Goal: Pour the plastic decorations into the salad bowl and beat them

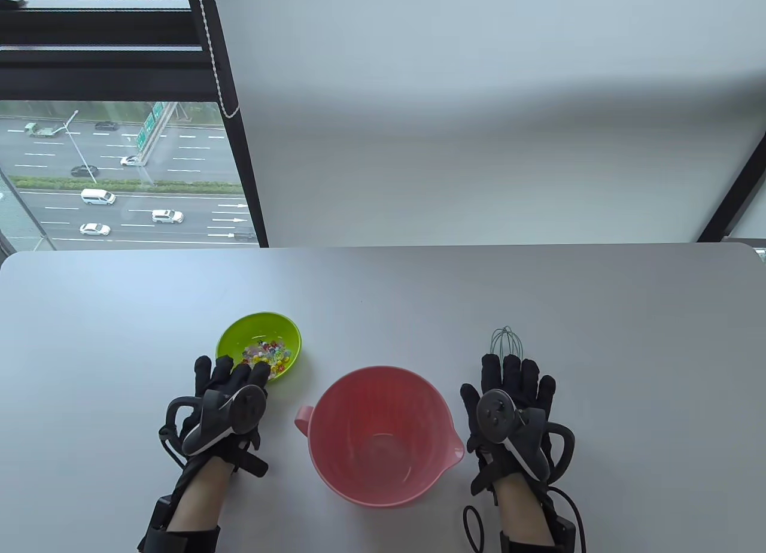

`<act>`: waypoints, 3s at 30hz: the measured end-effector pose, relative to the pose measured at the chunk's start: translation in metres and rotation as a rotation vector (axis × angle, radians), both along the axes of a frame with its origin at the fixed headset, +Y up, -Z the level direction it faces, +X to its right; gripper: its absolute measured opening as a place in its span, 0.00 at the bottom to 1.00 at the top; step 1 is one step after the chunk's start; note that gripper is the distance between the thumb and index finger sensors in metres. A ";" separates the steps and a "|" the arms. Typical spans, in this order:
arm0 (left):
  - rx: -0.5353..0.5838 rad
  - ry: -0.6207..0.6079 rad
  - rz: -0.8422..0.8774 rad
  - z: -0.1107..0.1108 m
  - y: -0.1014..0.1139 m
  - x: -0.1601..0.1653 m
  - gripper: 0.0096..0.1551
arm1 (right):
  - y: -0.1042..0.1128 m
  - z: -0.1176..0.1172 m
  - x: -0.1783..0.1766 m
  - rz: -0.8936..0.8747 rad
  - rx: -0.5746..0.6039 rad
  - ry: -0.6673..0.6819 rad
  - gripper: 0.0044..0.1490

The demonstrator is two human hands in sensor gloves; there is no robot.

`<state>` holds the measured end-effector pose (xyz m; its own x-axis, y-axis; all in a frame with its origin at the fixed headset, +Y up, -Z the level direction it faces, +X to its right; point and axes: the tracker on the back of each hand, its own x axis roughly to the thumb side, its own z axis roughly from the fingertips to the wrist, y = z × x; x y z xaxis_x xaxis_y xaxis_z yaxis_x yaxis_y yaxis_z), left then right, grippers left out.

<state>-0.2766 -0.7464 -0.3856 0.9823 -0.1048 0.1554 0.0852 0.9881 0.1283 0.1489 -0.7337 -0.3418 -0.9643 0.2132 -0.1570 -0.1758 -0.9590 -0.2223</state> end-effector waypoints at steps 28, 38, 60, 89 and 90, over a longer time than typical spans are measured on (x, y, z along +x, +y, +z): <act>0.573 -0.113 -0.078 0.056 0.049 0.023 0.21 | -0.002 -0.001 0.001 -0.013 0.001 0.000 0.43; 0.708 -0.258 -0.087 0.083 0.072 0.054 0.21 | -0.002 -0.001 0.004 -0.028 0.002 -0.008 0.43; 0.759 -0.599 0.012 0.133 0.104 0.106 0.20 | -0.003 -0.001 0.008 -0.044 -0.012 -0.017 0.43; -0.128 -0.556 1.324 0.073 0.101 0.068 0.22 | -0.004 -0.003 0.010 -0.100 -0.037 -0.015 0.40; -0.134 -0.557 1.345 0.072 0.100 0.067 0.22 | -0.004 -0.003 0.010 -0.100 -0.037 -0.015 0.40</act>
